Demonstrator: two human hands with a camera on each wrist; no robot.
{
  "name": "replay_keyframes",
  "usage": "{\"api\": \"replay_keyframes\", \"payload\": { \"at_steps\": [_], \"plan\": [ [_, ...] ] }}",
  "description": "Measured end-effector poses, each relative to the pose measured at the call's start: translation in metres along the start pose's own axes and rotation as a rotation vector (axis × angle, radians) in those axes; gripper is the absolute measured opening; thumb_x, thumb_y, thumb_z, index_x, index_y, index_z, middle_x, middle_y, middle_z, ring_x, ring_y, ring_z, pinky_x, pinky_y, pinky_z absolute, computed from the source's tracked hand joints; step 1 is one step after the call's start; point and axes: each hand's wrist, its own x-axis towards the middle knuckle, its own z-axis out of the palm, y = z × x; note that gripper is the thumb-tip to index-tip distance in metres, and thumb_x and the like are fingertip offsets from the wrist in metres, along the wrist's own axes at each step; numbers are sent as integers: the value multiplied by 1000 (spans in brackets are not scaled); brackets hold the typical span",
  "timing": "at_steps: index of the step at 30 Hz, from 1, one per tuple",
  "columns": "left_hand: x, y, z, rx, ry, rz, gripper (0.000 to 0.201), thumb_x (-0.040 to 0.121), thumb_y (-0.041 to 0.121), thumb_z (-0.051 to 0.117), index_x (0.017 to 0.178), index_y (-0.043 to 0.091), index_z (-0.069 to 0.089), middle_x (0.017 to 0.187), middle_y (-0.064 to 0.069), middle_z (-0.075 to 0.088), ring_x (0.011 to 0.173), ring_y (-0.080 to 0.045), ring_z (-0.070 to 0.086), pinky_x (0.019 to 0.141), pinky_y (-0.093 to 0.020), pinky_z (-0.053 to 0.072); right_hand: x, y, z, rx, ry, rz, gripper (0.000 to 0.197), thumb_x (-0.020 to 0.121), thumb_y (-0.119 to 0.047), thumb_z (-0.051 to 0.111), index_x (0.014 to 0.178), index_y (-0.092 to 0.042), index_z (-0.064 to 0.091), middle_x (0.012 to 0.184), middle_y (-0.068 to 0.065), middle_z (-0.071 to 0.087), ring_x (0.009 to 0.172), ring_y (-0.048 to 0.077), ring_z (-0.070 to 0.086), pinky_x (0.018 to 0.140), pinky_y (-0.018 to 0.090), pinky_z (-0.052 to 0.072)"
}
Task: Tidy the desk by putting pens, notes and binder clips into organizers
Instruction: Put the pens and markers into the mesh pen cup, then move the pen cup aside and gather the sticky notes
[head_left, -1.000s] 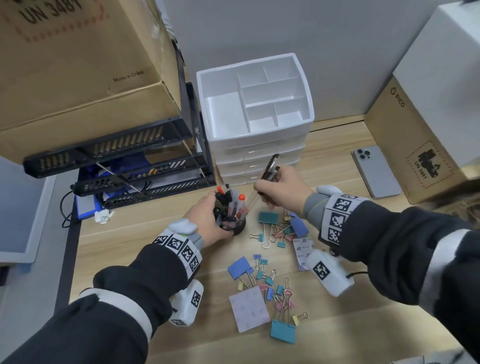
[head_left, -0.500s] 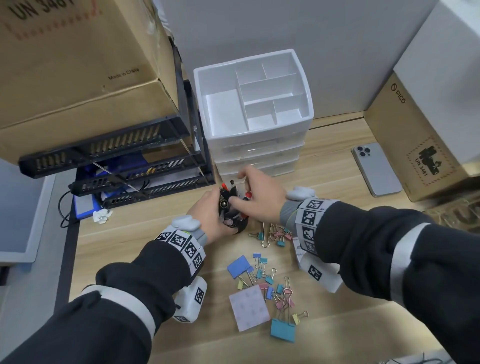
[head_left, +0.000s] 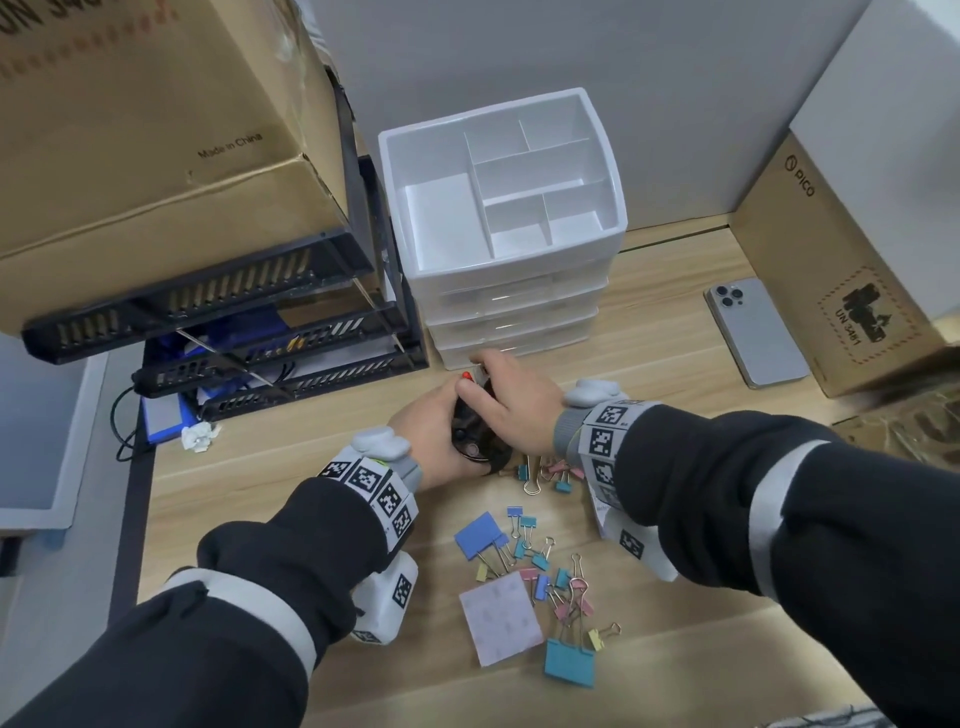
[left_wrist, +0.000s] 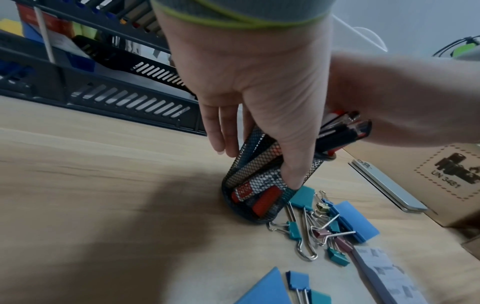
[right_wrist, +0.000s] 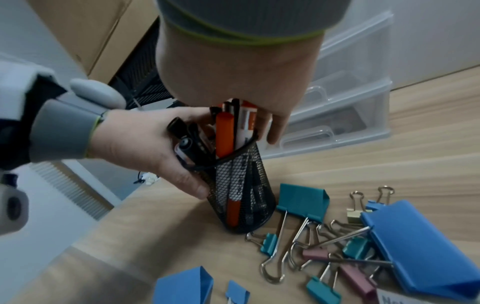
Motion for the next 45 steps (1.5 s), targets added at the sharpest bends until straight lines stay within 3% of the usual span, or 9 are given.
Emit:
{"api": "replay_keyframes", "payload": {
  "at_steps": [7,13,19,23,26,33,40,43,45],
  "plan": [
    [-4,7,-13,-108,14,25,82,53,63,76,127,43,45,105,22,67,94,5,65,85,-23,54,-7,36,-29,439,-147,152,101,64,-79,54,148,-25,32,118,-4,57,95,9,60,83,27,49],
    [5,23,-18,-114,64,53,85,50,56,84,125,44,45,109,18,66,99,-5,65,86,-31,55,-24,57,-36,272,-328,68,100,53,-53,89,135,-32,36,109,-12,62,76,3,64,70,26,53],
    [21,71,-16,-98,50,200,81,56,46,85,129,34,50,113,16,62,104,-7,61,84,-19,45,-26,71,-56,342,-173,46,93,46,-40,93,125,-34,46,110,-16,69,104,3,66,95,32,54],
    [32,95,-17,-104,37,255,82,65,29,84,137,28,45,112,15,60,92,-4,57,76,-16,40,-31,88,-76,276,-96,60,85,52,-35,91,125,-36,48,108,-15,70,101,2,68,92,34,57],
    [43,108,-22,-89,8,192,90,73,19,78,149,24,29,118,5,57,78,-14,61,72,-32,52,-33,104,-100,272,-33,122,76,56,-34,89,121,-38,49,105,-15,72,99,0,69,93,34,56],
    [59,94,-35,27,43,80,69,85,24,69,146,21,36,124,-1,57,96,-18,58,77,-25,38,-22,132,-143,169,176,264,67,53,-41,83,110,-33,48,94,-15,68,90,6,67,84,34,57],
    [61,74,-35,95,37,71,61,87,23,64,142,25,39,118,1,59,81,-11,50,70,-24,38,15,147,-138,138,264,501,74,61,-29,88,118,-20,42,85,-20,51,83,9,56,74,21,41],
    [62,72,-35,103,32,94,60,86,23,62,142,25,39,116,2,59,80,-11,51,71,-26,41,30,154,-133,214,287,495,70,61,-22,88,118,-16,49,86,-24,56,79,-5,54,66,9,37],
    [64,70,-34,97,35,90,60,86,23,62,142,26,39,115,3,58,80,-11,52,71,-26,43,42,157,-128,224,309,495,74,57,-27,88,120,-16,52,96,-14,64,90,7,63,74,16,44]
  ]
}}
